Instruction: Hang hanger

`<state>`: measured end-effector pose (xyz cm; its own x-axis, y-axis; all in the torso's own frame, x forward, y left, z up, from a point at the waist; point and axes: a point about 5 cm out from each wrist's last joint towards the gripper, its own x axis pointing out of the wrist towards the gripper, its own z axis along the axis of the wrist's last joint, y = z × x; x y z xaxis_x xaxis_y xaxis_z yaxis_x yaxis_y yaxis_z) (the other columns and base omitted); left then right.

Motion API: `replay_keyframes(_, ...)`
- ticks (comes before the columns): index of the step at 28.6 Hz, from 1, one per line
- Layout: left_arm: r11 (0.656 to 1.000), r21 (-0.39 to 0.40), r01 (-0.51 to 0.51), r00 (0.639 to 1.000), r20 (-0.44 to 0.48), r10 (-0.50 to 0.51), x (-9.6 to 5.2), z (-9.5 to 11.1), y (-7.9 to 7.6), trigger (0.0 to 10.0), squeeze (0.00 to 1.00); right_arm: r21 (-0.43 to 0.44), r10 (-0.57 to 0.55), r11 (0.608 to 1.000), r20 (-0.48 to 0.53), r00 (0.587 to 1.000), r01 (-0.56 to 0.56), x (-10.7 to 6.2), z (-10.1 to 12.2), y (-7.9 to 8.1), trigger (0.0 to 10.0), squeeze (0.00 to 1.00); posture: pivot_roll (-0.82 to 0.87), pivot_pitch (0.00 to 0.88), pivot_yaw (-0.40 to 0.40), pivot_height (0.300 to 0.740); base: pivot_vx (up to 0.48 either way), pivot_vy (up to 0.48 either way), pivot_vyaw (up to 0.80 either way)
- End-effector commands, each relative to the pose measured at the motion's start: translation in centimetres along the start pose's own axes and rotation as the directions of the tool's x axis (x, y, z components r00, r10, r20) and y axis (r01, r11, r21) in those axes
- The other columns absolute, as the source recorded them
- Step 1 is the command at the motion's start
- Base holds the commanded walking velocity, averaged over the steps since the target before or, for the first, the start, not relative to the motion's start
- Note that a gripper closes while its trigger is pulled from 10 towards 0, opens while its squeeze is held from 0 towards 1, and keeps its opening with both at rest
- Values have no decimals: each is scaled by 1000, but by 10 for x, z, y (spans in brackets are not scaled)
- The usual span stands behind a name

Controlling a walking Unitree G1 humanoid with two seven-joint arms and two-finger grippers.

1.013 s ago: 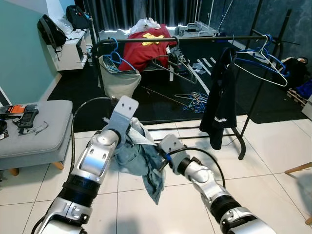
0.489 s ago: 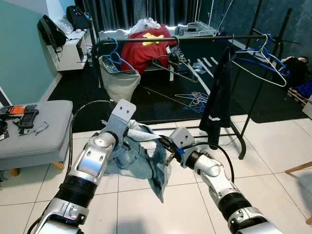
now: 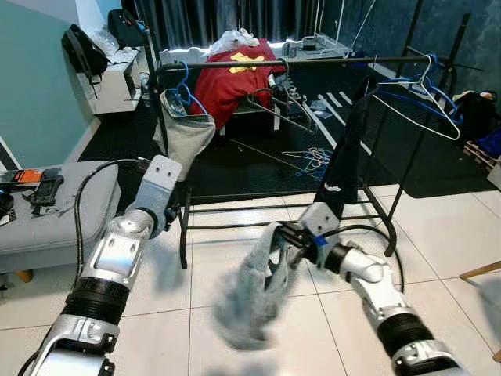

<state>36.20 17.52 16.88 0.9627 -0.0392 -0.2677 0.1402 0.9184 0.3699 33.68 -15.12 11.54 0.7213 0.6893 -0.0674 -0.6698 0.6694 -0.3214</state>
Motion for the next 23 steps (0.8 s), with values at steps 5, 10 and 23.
replay_keyframes(5,991,2,136,990,43,-136,-8,-6,-23,10000,0,33,4,999,53,999,-6,7,15,-4,0,0,-39,25,46,740,0,0,0)
replay_keyframes(10,961,29,275,959,66,-276,-16,-11,-42,10000,0,60,32,998,11,999,-33,7,13,-4,0,0,-42,28,39,740,0,0,0)
replay_keyframes(23,959,-144,244,969,4,-246,-25,-31,-66,10000,1000,228,-122,962,-131,984,150,41,15,0,0,0,-51,47,5,740,0,0,0)
